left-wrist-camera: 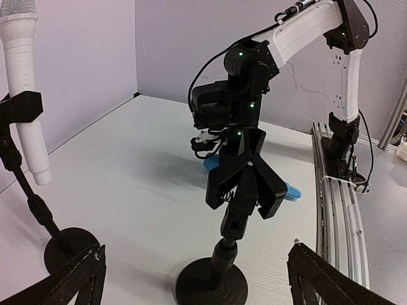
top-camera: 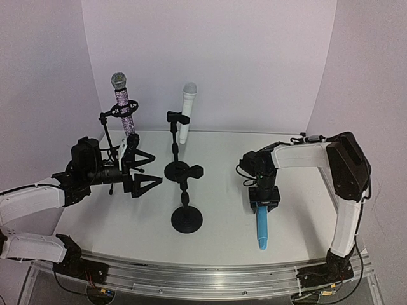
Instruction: Attach the microphones to the stand
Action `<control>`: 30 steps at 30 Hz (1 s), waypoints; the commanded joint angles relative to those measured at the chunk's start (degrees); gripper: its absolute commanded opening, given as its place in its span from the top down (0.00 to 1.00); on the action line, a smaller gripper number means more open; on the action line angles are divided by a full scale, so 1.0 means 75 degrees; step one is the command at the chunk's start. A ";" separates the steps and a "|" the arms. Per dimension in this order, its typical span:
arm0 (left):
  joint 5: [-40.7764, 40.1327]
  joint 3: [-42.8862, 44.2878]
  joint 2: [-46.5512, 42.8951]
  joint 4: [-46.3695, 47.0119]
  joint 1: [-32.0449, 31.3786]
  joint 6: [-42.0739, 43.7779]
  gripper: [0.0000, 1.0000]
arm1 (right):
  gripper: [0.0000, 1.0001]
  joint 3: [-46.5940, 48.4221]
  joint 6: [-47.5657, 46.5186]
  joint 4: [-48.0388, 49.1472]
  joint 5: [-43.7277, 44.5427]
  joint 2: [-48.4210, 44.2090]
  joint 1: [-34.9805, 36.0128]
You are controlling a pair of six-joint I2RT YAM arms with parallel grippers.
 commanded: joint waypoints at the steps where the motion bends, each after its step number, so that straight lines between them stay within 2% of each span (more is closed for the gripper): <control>1: 0.0203 0.0412 -0.0053 -0.0061 -0.0047 0.0141 0.01 | 0.65 0.0205 -0.0094 -0.0046 -0.0217 0.0229 -0.0116; 5: 0.0208 0.0870 0.0090 -0.0653 -0.0069 0.0222 0.00 | 1.00 0.0230 -0.0323 0.0021 -0.0297 0.0139 -0.0122; 12: 0.0724 0.1717 0.0721 -0.1948 -0.0452 0.1714 0.00 | 1.00 0.0766 -0.1078 0.0367 0.0025 -0.1061 -0.0123; 20: 0.1161 0.2494 0.1761 -0.1961 -0.0532 0.3001 0.00 | 1.00 0.1427 -0.1832 0.1040 0.0348 -0.2395 -0.0092; 25: 0.1089 0.2797 0.2145 -0.1581 -0.0619 0.3158 0.00 | 1.00 0.1090 -0.2133 0.2145 0.0189 -0.3252 0.0045; 28: 0.1224 0.2770 0.2204 -0.1818 -0.0727 0.3594 0.01 | 1.00 0.0622 -0.2241 0.3147 0.0085 -0.3721 0.0093; 30: 0.1303 0.2741 0.2253 -0.1857 -0.0743 0.3628 0.04 | 1.00 0.0348 -0.2279 0.3680 0.0029 -0.3970 0.0098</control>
